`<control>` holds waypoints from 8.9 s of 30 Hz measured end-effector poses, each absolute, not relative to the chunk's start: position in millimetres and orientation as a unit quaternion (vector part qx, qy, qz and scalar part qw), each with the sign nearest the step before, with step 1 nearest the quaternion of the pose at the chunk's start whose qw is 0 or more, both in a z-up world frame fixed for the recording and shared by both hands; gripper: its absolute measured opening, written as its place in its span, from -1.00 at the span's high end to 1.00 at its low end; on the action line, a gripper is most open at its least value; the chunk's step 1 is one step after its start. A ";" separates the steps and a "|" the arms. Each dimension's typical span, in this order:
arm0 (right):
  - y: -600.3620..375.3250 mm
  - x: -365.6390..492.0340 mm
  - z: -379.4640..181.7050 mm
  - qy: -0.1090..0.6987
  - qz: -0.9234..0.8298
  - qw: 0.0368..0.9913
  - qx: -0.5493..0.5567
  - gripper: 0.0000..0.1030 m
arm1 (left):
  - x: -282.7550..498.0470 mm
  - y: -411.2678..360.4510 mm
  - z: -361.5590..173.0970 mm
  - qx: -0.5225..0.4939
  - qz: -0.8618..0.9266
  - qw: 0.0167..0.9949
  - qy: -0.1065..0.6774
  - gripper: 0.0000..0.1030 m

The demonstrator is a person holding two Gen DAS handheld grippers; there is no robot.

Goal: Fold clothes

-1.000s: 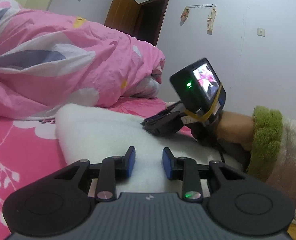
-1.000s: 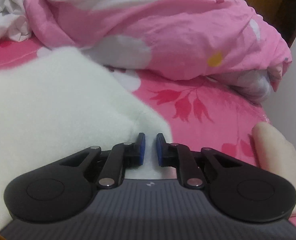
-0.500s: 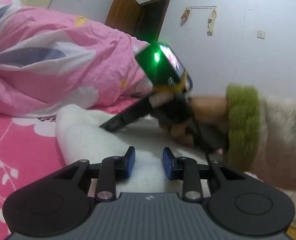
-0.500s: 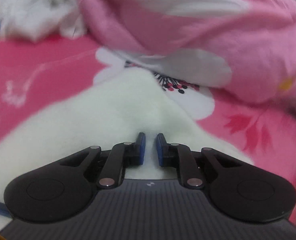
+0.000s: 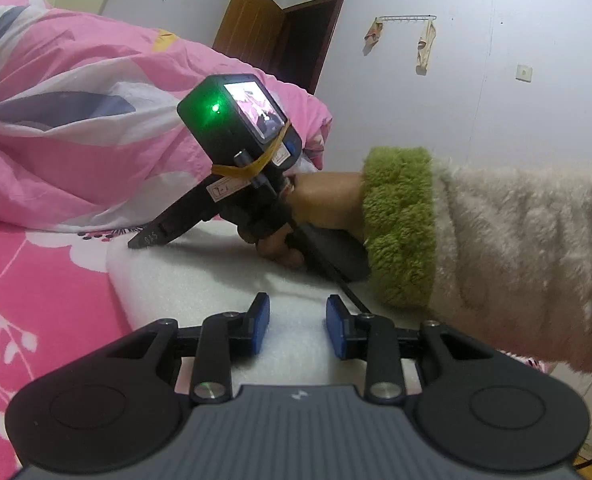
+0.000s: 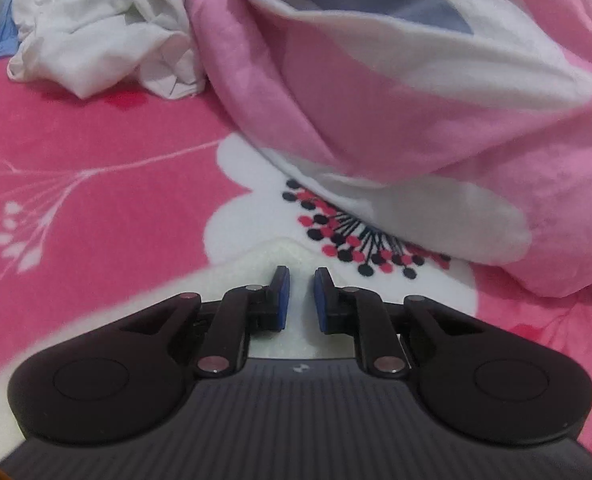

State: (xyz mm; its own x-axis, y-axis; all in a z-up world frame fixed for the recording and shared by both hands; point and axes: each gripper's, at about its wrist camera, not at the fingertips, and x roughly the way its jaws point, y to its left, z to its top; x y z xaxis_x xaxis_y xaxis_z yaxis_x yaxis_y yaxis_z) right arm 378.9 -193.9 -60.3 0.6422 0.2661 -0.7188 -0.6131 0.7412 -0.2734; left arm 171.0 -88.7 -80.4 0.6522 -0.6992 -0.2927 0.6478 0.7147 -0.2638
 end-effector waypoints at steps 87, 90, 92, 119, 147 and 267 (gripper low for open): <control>-226.7 125.8 -33.3 0.303 0.143 0.940 -0.060 0.70 | 105.6 -34.5 -41.7 0.062 -0.273 0.928 0.244 0.30; -238.0 122.8 -64.4 0.291 0.148 0.945 -0.031 0.70 | 121.1 -48.1 -42.0 0.050 -0.289 0.925 0.240 0.31; -243.1 119.7 -61.9 0.290 0.145 0.946 -0.004 0.70 | 129.6 -58.6 -45.3 0.054 -0.294 0.923 0.242 0.32; -297.6 93.8 -41.3 0.248 -0.007 0.969 -0.005 0.72 | 125.5 -89.0 -58.4 0.137 -0.293 0.911 0.256 0.19; -312.8 133.6 -65.2 0.249 0.013 0.968 0.011 0.73 | 160.8 -111.1 -48.9 0.090 -0.286 0.917 0.262 -0.29; -303.5 102.4 -17.9 0.157 -0.044 0.986 -0.035 -0.16 | 161.7 -85.7 -35.0 0.031 -0.136 0.963 0.231 -0.29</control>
State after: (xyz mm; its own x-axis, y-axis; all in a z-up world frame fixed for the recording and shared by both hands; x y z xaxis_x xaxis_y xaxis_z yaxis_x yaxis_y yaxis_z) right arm 102.4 -303.5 -17.9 0.9471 -0.0978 -0.3056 0.0762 0.9937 -0.0820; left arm 161.7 -85.7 -35.0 0.8563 -0.2470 -0.4536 0.2759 0.9612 -0.0026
